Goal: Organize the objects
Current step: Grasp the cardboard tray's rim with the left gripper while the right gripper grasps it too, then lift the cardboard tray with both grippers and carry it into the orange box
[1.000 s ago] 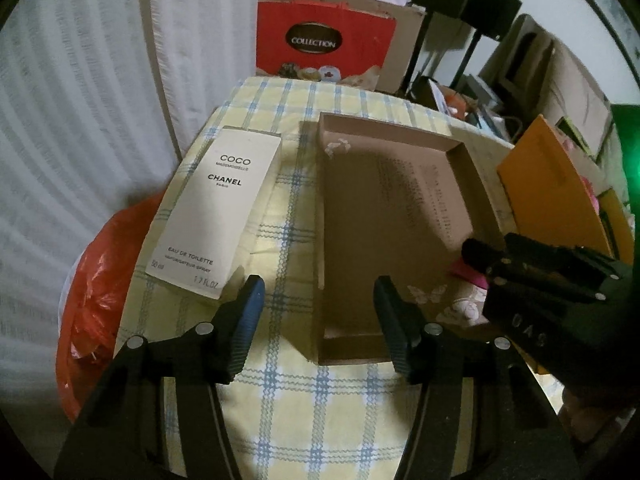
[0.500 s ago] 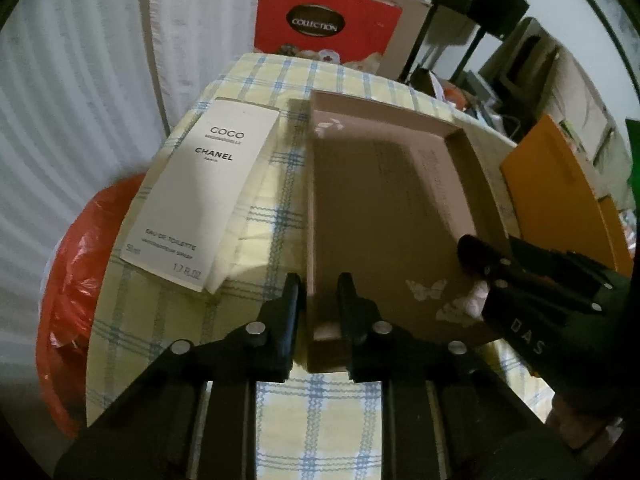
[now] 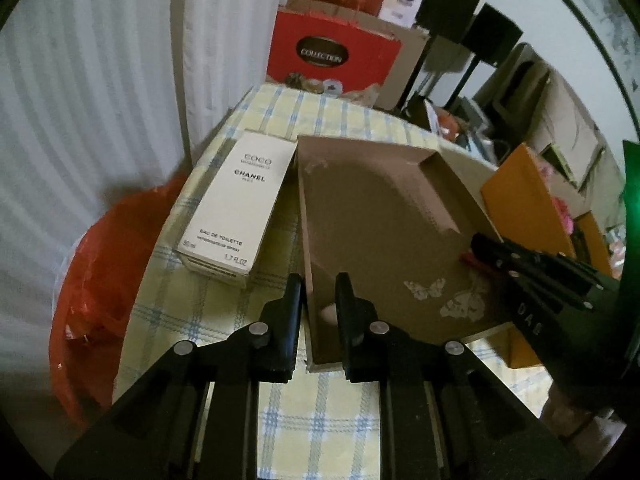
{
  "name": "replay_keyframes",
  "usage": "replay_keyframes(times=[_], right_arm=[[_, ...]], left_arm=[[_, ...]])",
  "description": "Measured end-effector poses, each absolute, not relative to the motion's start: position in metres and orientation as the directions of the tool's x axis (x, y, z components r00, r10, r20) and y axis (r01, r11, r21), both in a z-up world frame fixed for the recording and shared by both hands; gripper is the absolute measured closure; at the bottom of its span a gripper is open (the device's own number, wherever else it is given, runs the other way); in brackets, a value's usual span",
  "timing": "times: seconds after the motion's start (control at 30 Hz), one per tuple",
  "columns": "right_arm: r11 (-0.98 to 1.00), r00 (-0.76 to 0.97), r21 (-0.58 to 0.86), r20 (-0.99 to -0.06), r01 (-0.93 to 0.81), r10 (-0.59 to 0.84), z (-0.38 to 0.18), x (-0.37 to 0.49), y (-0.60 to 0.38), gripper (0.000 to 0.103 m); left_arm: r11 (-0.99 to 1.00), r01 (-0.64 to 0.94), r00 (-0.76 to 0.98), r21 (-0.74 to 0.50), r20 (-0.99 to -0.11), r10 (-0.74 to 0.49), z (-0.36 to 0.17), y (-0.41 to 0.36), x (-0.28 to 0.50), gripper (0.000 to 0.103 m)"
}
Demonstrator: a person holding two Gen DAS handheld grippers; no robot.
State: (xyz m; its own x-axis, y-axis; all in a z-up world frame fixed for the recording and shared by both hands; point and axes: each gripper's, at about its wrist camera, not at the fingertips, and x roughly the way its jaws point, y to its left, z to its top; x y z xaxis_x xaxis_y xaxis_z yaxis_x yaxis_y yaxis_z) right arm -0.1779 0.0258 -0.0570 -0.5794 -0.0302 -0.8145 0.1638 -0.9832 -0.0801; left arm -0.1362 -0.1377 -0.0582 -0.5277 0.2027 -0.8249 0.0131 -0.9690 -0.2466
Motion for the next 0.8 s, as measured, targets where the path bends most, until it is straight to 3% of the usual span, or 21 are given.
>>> replay_keyframes(times=[0.8], right_arm=[[-0.991, -0.709, -0.046, -0.703, 0.122, -0.055, 0.044, -0.132, 0.09, 0.092]], left_arm=[[-0.959, -0.108, -0.657, -0.26, -0.705, 0.265, 0.048, -0.075, -0.105, 0.088]])
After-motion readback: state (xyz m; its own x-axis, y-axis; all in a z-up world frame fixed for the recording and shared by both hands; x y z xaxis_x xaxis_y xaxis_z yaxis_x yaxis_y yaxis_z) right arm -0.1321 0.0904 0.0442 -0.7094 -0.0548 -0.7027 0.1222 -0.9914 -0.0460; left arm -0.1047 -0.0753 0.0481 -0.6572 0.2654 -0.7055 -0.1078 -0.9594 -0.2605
